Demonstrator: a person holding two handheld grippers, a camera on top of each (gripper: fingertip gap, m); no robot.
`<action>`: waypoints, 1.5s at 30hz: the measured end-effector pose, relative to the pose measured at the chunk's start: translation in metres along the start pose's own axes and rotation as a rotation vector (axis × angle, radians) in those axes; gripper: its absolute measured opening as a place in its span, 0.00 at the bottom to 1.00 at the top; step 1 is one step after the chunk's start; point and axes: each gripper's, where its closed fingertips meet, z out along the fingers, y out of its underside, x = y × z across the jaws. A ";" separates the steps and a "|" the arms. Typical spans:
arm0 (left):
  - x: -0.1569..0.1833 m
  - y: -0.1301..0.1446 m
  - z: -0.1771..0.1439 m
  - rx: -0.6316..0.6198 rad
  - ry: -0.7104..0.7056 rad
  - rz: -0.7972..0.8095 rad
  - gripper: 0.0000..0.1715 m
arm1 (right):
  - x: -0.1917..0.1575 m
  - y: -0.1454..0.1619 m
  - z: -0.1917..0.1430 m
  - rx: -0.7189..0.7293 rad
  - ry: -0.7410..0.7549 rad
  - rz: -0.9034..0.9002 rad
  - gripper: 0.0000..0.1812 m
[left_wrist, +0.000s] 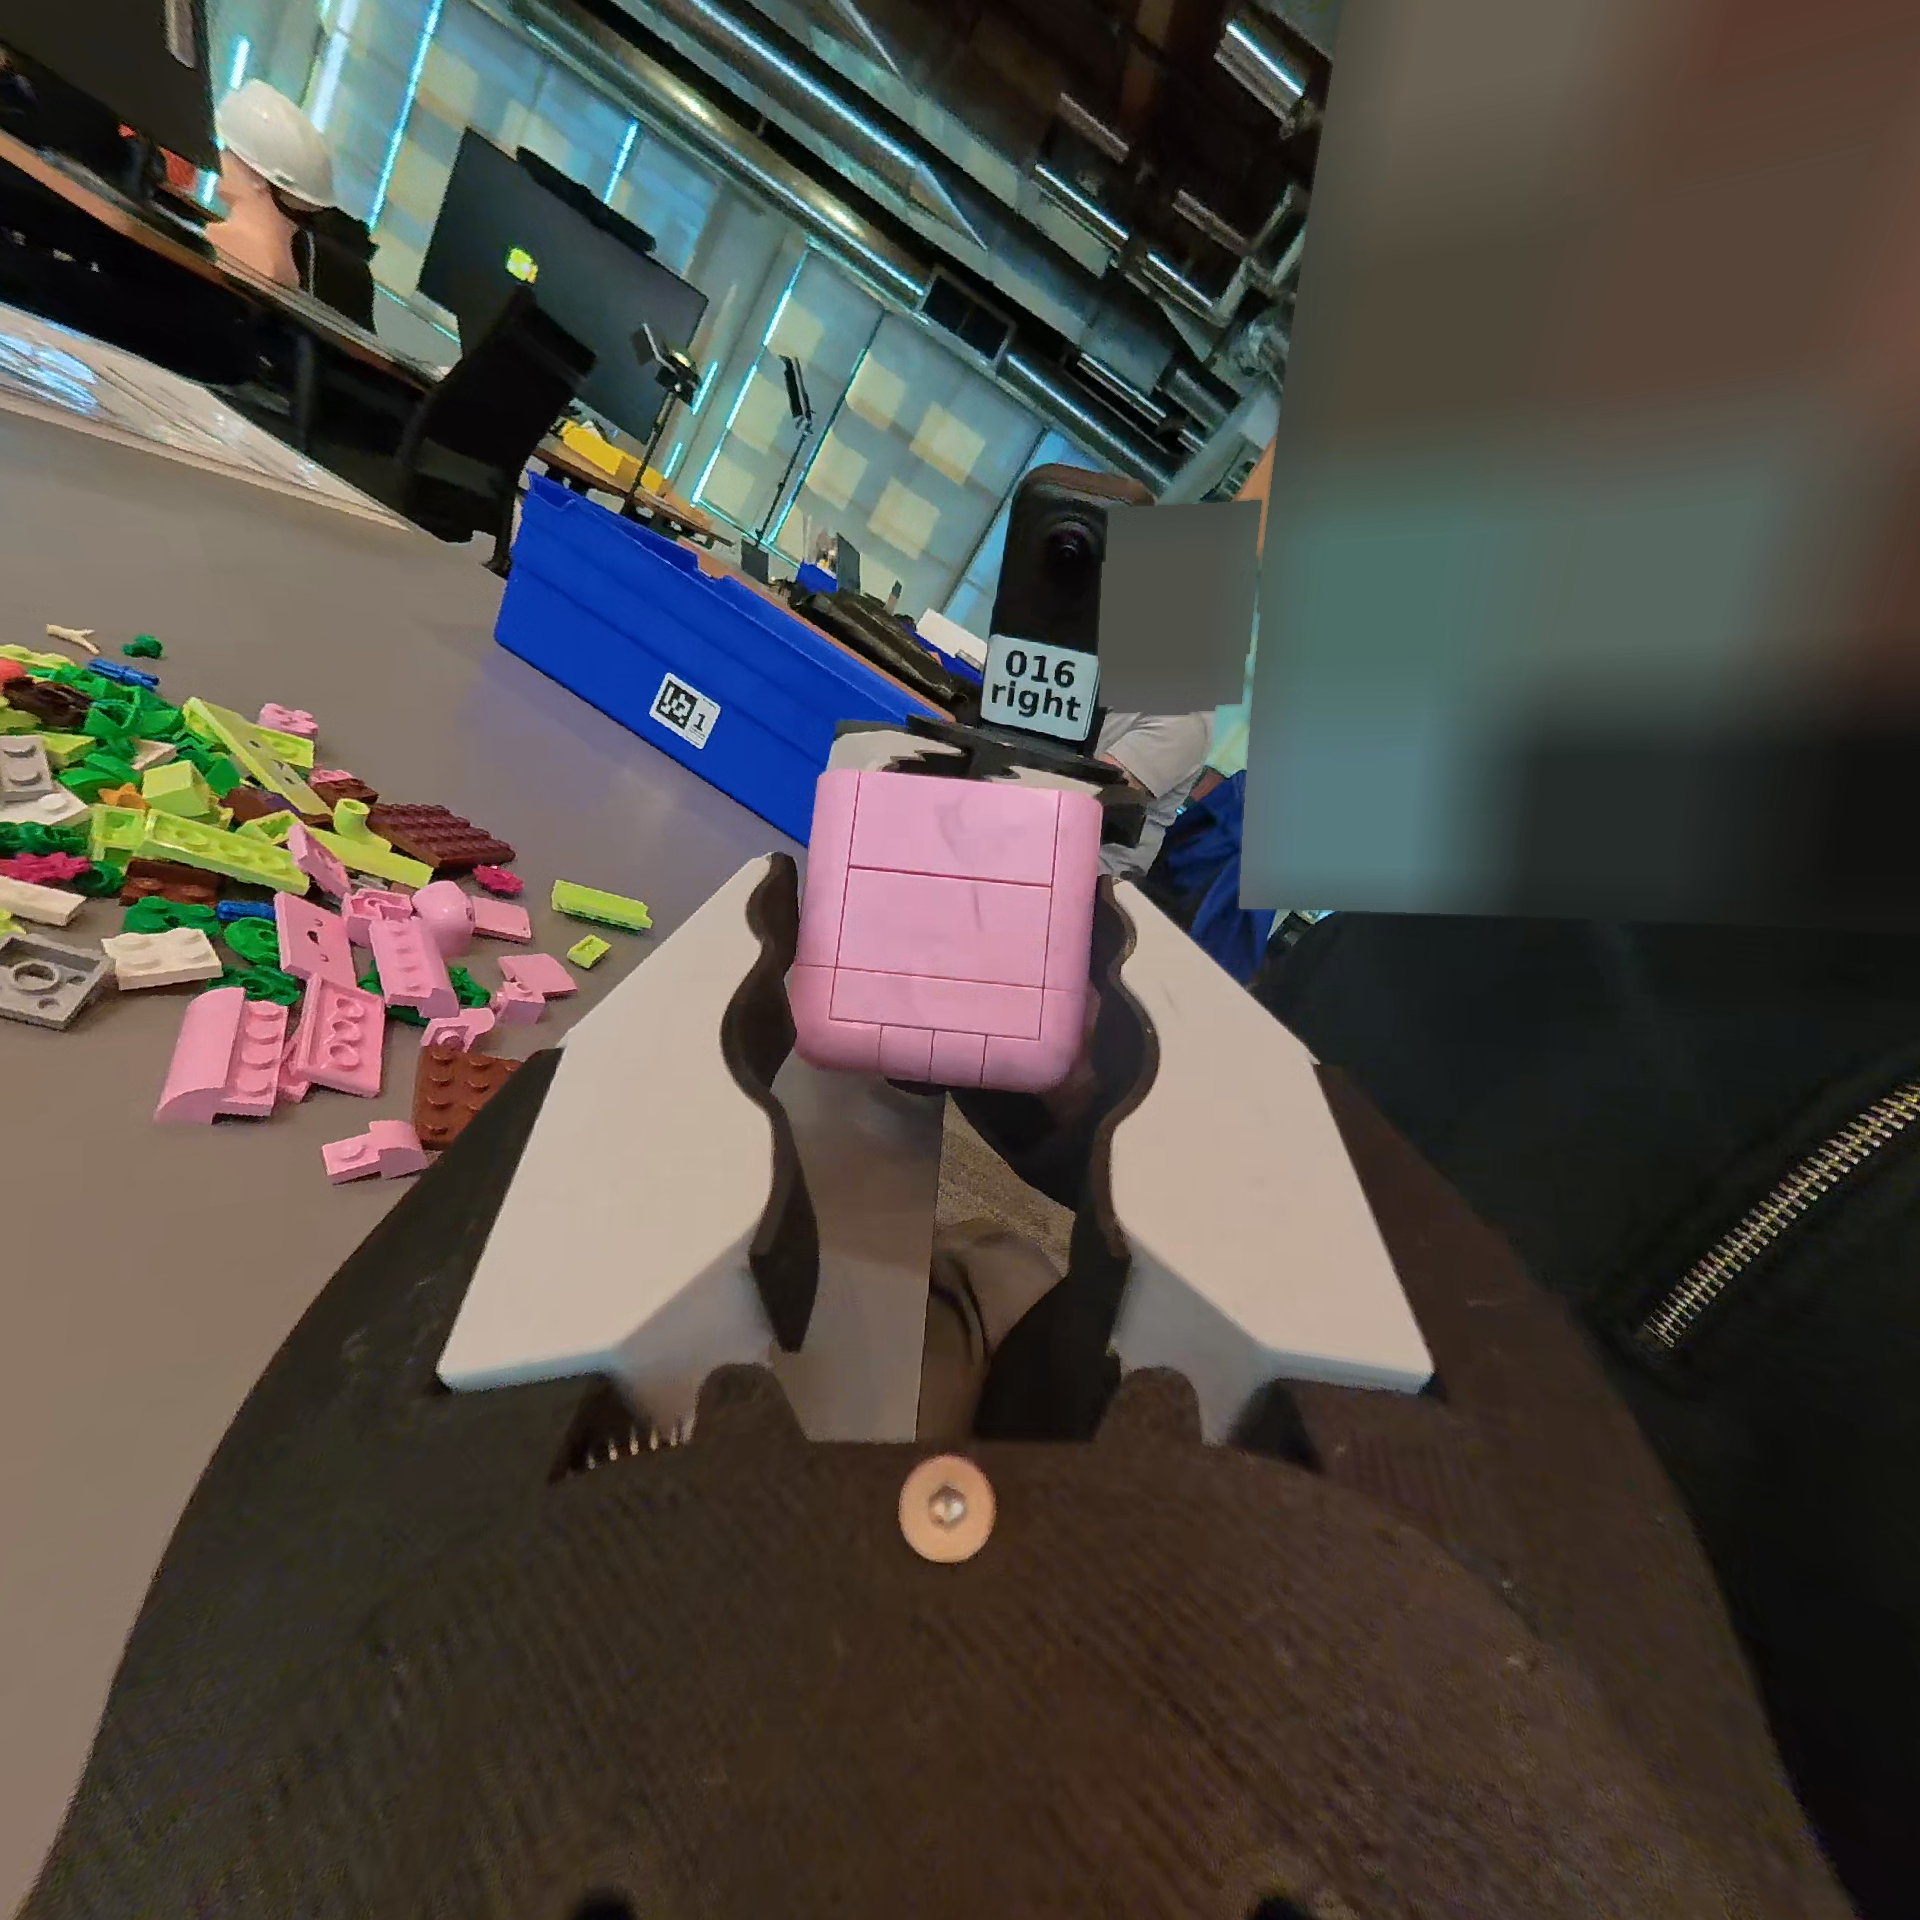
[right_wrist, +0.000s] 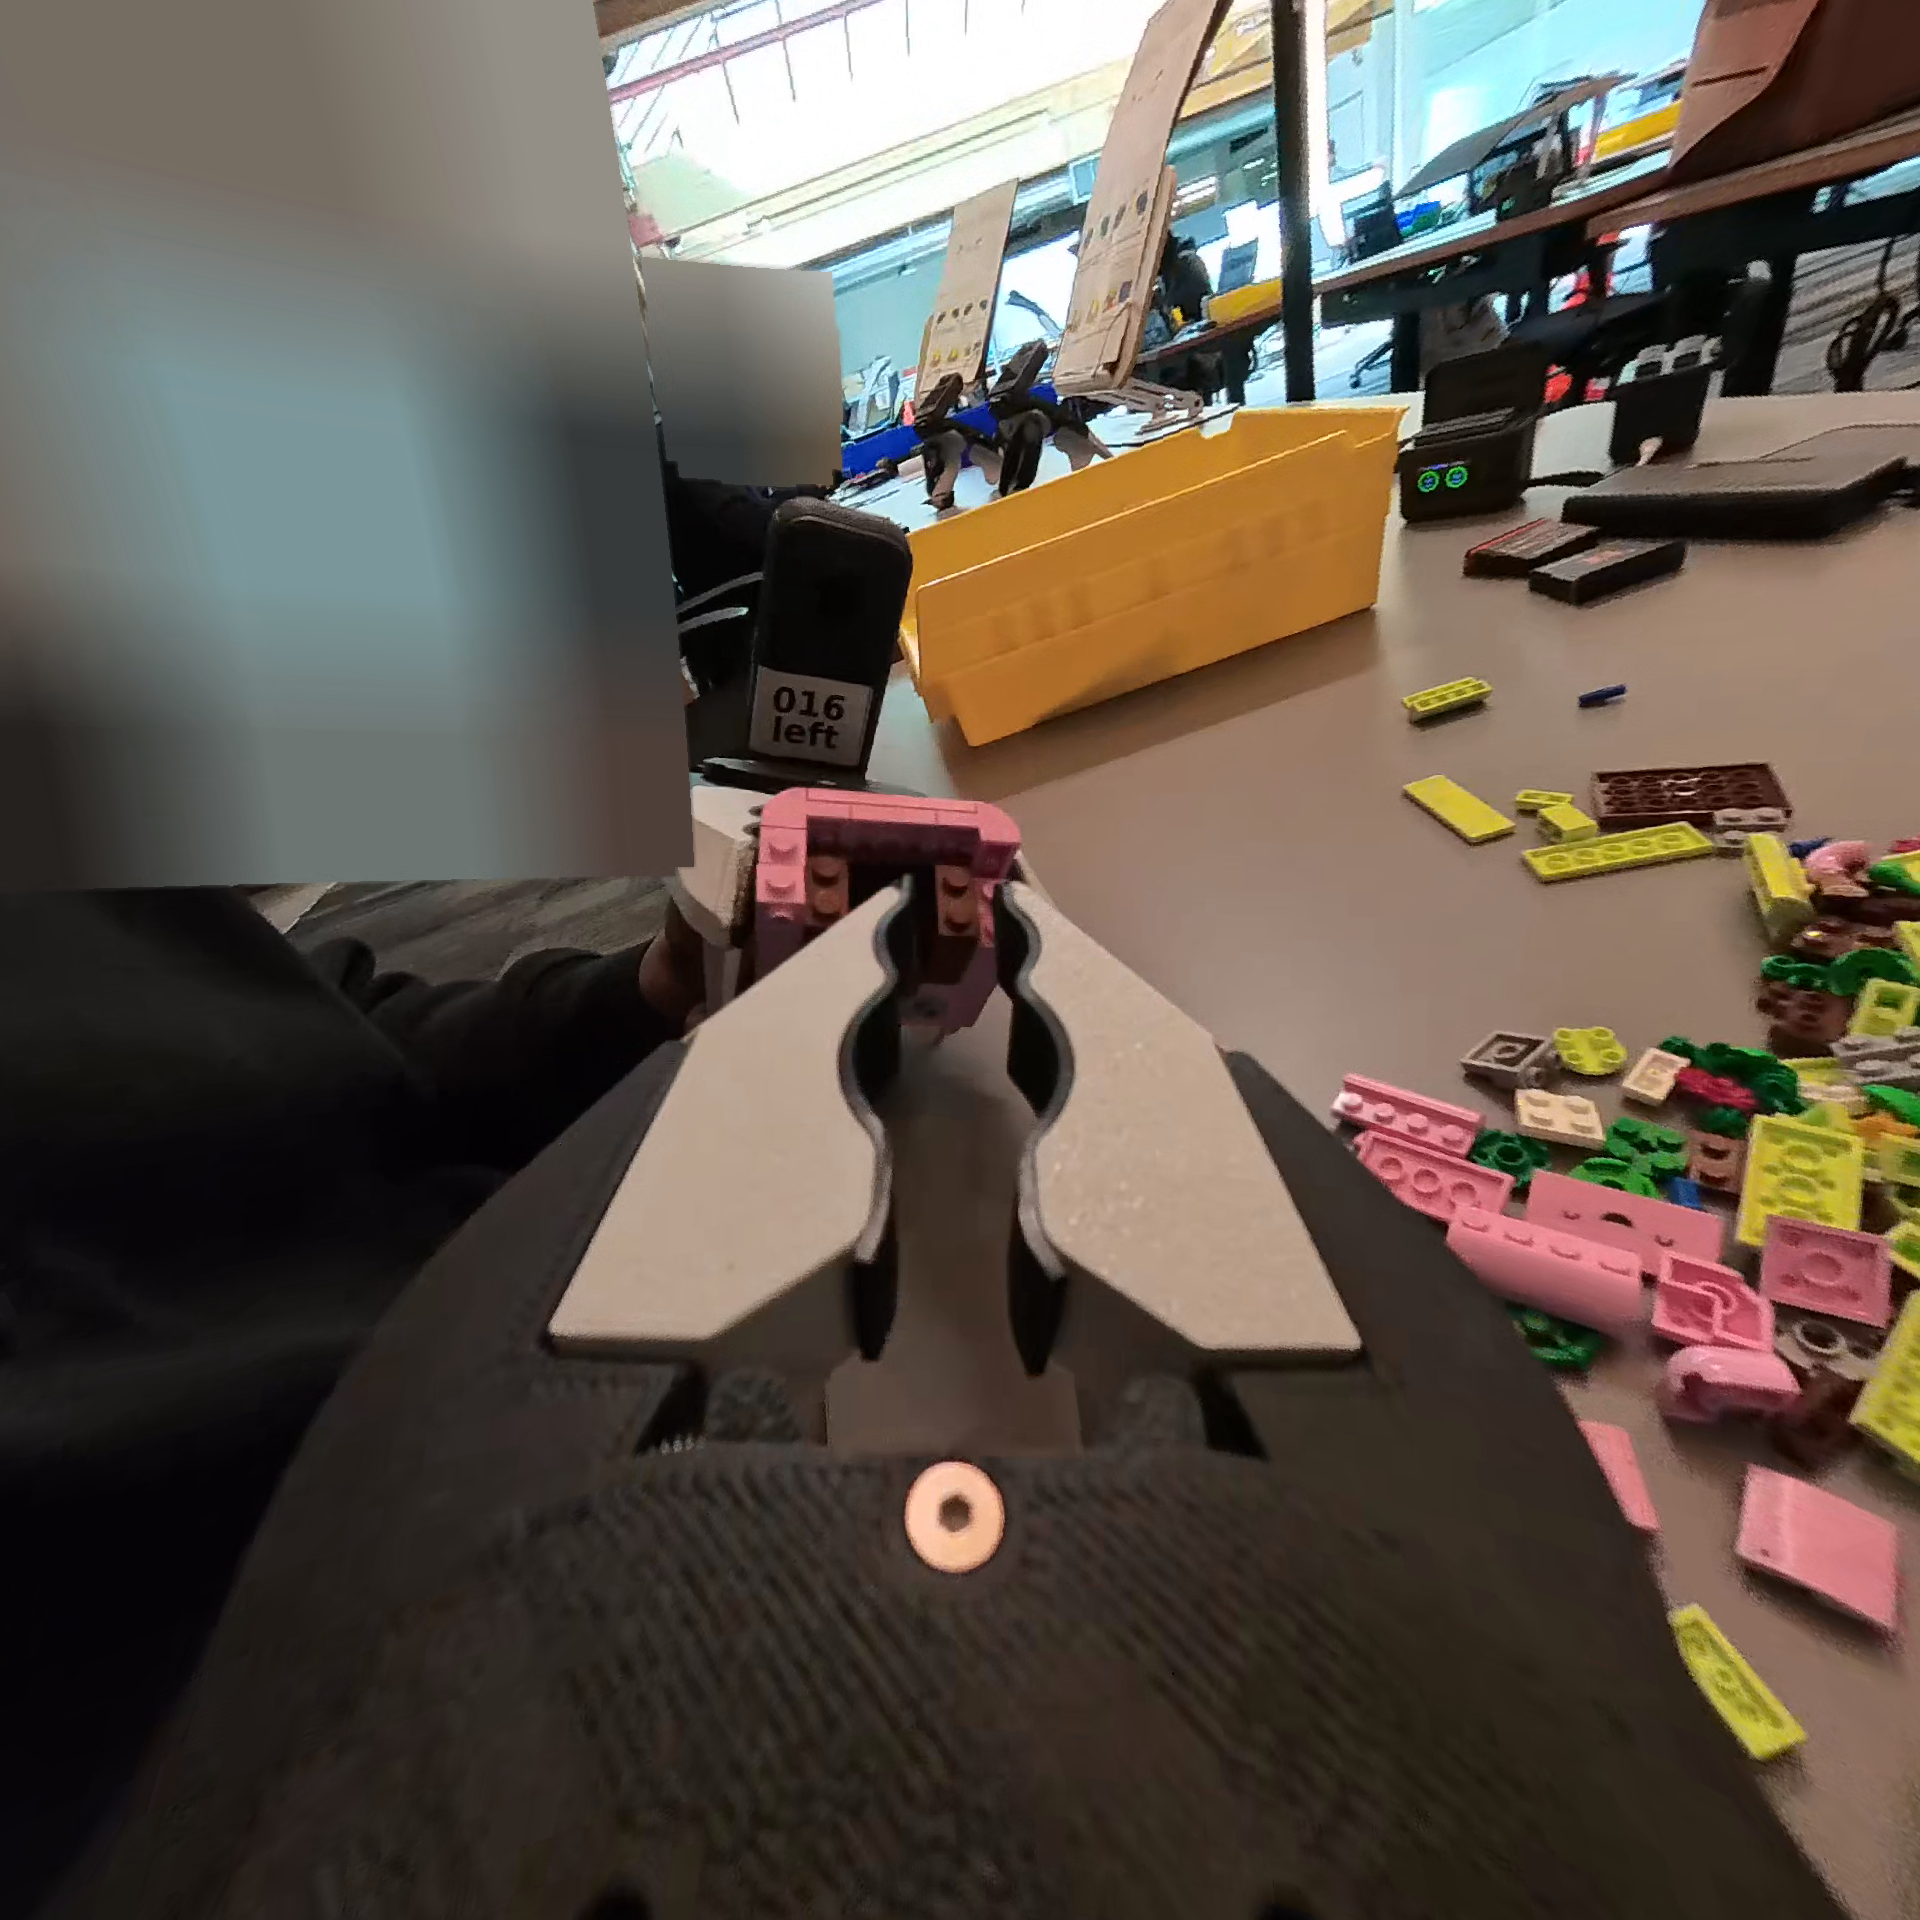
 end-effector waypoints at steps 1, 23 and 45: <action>-0.001 0.000 0.000 0.004 -0.004 -0.001 0.32 | 0.001 0.000 0.000 -0.005 0.008 -0.006 0.05; -0.016 0.004 -0.001 -0.051 -0.018 -0.134 0.32 | 0.012 0.015 -0.002 -0.063 -0.025 0.147 0.02; -0.027 -0.003 -0.008 -0.038 -0.051 -0.157 0.31 | -0.008 0.001 -0.003 0.105 -0.296 0.347 0.02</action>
